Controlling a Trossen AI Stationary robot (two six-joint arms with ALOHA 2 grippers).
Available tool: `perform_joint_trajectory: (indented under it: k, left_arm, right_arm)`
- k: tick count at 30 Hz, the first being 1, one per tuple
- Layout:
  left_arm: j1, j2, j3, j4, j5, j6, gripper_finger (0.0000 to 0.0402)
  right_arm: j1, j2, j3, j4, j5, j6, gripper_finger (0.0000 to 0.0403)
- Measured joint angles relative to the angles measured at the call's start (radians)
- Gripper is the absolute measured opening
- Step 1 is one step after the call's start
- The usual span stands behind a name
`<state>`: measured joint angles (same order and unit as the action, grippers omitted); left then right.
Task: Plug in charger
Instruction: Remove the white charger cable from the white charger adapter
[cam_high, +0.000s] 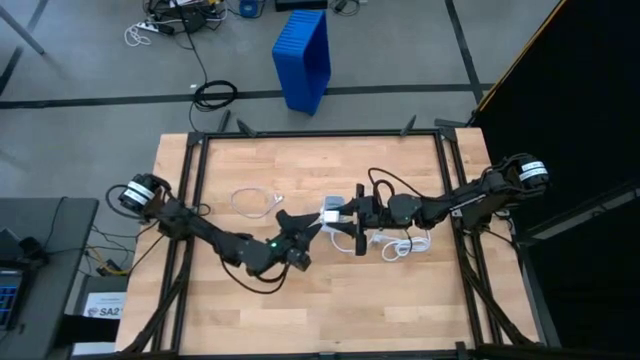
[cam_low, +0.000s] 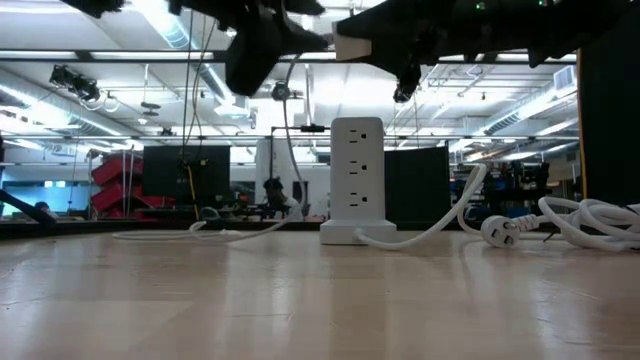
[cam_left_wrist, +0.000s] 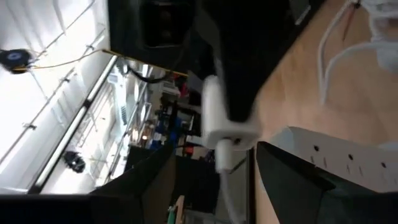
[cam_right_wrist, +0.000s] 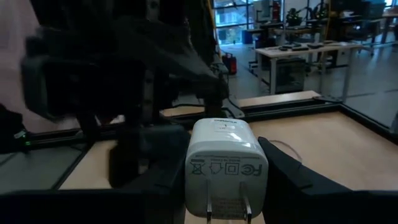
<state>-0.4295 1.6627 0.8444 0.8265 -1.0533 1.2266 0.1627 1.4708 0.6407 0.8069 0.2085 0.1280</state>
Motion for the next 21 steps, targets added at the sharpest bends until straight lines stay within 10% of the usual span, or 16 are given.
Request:
perform_joint_trajectory:
  k: [21]
  left_arm:
    - [0.017,-0.001,0.0,-0.022,0.025,-0.028,0.001]
  right_arm:
    - [0.0,-0.001,0.001,-0.007,-0.011,0.014,0.0113]
